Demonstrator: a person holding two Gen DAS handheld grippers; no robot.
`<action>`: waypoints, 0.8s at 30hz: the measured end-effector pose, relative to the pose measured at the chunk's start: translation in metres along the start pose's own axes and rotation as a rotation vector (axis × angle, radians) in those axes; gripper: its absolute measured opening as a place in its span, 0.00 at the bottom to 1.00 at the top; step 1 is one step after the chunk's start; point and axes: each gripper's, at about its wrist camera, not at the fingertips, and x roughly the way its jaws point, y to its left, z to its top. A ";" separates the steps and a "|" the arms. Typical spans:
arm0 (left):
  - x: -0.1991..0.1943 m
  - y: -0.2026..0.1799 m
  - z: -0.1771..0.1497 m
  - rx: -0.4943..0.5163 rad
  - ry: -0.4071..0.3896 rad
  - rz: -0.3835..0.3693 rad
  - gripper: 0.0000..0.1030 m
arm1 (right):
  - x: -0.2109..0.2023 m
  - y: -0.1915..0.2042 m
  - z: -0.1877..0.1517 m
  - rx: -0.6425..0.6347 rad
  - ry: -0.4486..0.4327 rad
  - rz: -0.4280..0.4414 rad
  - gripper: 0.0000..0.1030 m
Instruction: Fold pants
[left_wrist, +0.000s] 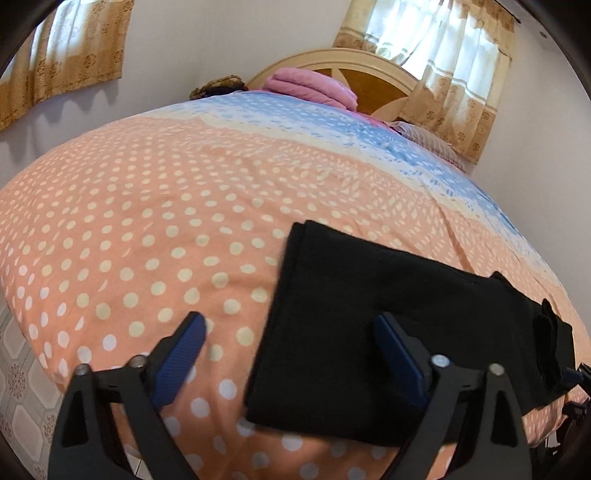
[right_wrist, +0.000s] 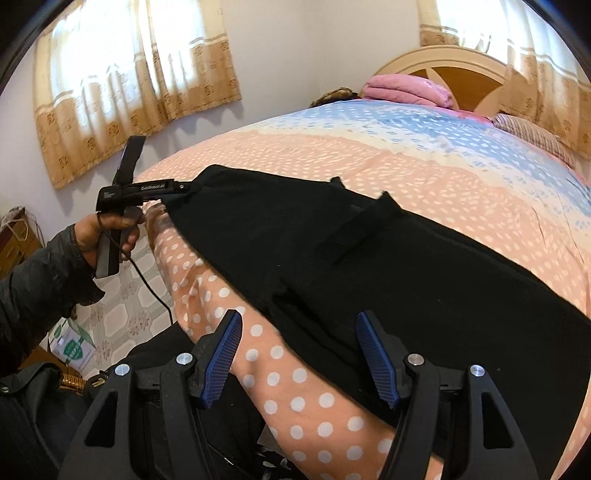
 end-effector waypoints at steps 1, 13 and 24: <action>0.000 -0.003 0.000 0.017 0.004 -0.003 0.78 | -0.001 -0.001 -0.001 0.008 -0.002 0.000 0.64; 0.010 -0.013 0.005 0.077 0.033 -0.022 0.55 | -0.010 -0.006 -0.010 0.049 -0.014 -0.002 0.64; -0.025 0.000 0.016 -0.064 -0.063 -0.232 0.21 | -0.030 -0.024 -0.014 0.131 -0.070 -0.024 0.64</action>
